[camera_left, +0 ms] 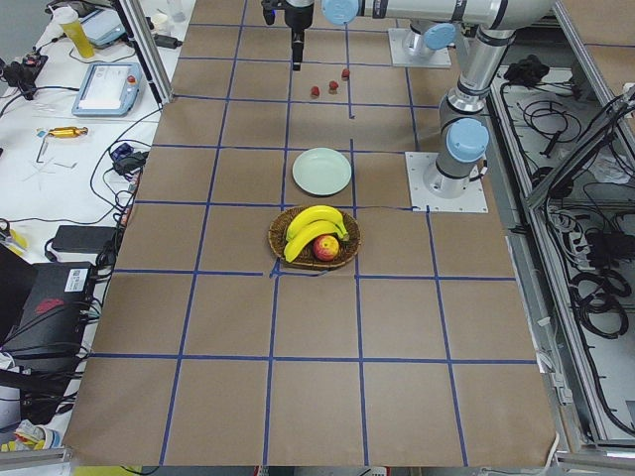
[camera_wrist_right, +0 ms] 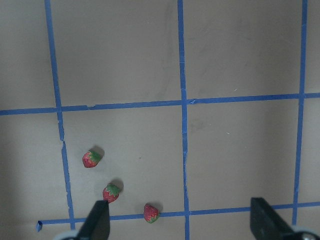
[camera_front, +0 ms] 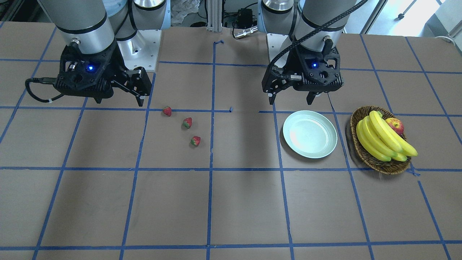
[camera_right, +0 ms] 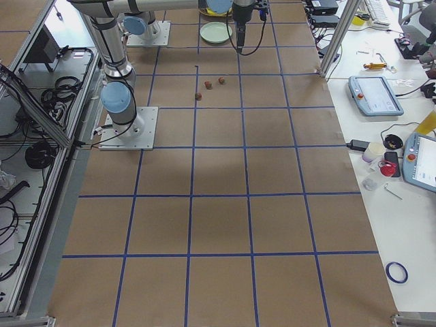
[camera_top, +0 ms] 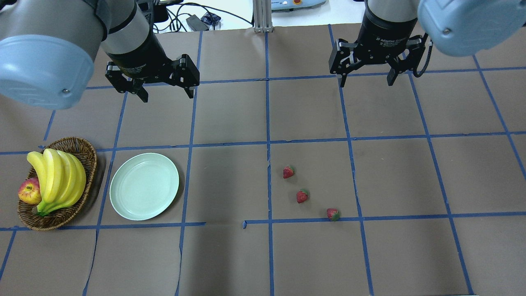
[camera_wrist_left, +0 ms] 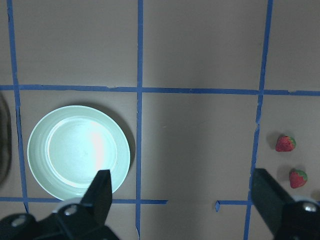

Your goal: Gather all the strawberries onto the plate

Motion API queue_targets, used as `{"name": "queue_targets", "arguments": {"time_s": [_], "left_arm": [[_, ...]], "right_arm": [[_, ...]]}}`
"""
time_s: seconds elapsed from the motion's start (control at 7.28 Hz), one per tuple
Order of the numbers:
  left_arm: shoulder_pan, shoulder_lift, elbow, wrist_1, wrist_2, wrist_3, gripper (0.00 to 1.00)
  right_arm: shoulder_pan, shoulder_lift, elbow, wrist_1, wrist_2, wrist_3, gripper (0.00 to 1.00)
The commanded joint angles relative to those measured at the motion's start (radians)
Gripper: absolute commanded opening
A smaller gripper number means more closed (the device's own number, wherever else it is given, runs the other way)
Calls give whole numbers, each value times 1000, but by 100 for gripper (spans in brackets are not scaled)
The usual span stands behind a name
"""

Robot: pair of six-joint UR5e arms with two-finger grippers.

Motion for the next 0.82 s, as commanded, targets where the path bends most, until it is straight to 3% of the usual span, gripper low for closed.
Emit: {"name": "queue_targets", "arguments": {"time_s": [0.0, 0.69], "left_arm": [[-1, -1, -1, -3, -1, 7, 100], [-1, -3, -2, -3, -3, 6, 100]], "right_arm": [[2, -1, 7, 3, -2, 1, 100], [2, 1, 11, 3, 6, 3, 100]]}}
